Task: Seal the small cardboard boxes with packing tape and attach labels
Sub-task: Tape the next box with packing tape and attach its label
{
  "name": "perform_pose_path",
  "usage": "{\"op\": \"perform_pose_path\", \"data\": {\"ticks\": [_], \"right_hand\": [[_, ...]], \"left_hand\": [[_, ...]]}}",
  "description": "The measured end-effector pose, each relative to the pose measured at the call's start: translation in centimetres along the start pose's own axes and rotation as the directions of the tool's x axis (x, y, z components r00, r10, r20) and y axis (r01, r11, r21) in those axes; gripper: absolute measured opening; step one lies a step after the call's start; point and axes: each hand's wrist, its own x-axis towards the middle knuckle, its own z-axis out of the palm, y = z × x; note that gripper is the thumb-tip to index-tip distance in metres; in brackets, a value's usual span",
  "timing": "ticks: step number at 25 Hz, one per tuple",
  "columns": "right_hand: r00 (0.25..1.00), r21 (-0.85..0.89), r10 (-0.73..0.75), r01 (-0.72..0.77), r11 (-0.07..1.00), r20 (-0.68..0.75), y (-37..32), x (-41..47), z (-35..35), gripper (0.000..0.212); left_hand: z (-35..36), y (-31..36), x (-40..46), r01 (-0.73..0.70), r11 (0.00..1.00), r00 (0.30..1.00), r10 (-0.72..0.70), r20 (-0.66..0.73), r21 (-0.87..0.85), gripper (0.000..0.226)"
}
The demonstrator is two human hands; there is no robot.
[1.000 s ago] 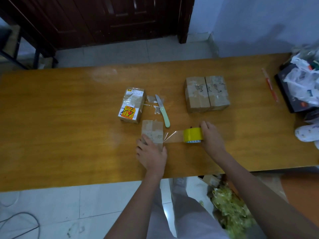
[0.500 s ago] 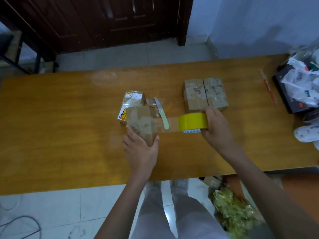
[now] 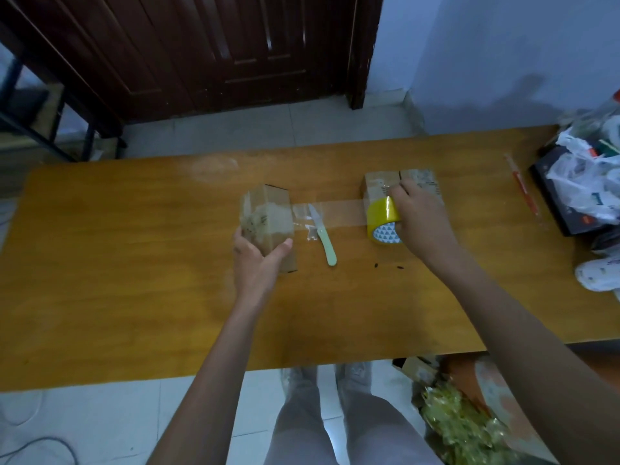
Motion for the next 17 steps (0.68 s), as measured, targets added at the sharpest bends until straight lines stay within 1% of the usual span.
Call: {"op": "perform_pose_path", "data": {"ticks": [2, 7, 9, 12, 14, 15, 17], "right_hand": [[1.0, 0.003, 0.003, -0.003, 1.0, 0.015, -0.1, 0.0, 0.0, 0.041], [0.999, 0.078, 0.016, -0.019, 0.997, 0.044, -0.8, 0.3, -0.1, 0.039], [0.999, 0.122, 0.018, -0.024, 0.992, 0.05, -1.2, 0.5, -0.3, 0.039], [0.999, 0.18, 0.011, -0.018, 0.983, 0.04, -1.9, 0.9, -0.7, 0.035], [1.0, 0.205, -0.001, -0.004, 0.979, 0.028, -2.4, 1.3, -0.9, 0.033], [1.0, 0.212, -0.005, 0.0, 0.977, 0.024, -2.7, 1.5, -1.0, 0.031], [1.0, 0.217, -0.012, 0.006, 0.976, 0.025, -3.2, 1.9, -1.1, 0.03]], "left_hand": [[-0.4, 0.1, 0.1, 0.028, 0.989, 0.999, -0.02, 0.051, -0.148, 0.106], [-1.0, 0.8, -0.1, 0.13, 0.921, 0.982, -0.067, 0.179, -0.367, 0.082], [-1.2, 1.6, -0.1, 0.195, 0.846, 0.965, -0.074, 0.253, -0.497, 0.079], [-1.7, 2.4, -0.2, 0.271, 0.701, 0.923, 0.004, 0.384, -0.659, 0.066], [-2.0, 2.7, -0.5, 0.344, 0.596, 0.884, 0.054, 0.464, -0.726, 0.059], [-2.0, 2.8, -0.6, 0.376, 0.547, 0.863, 0.086, 0.497, -0.748, 0.059], [-1.9, 3.1, -0.7, 0.415, 0.48, 0.83, 0.149, 0.538, -0.773, 0.06]]}}
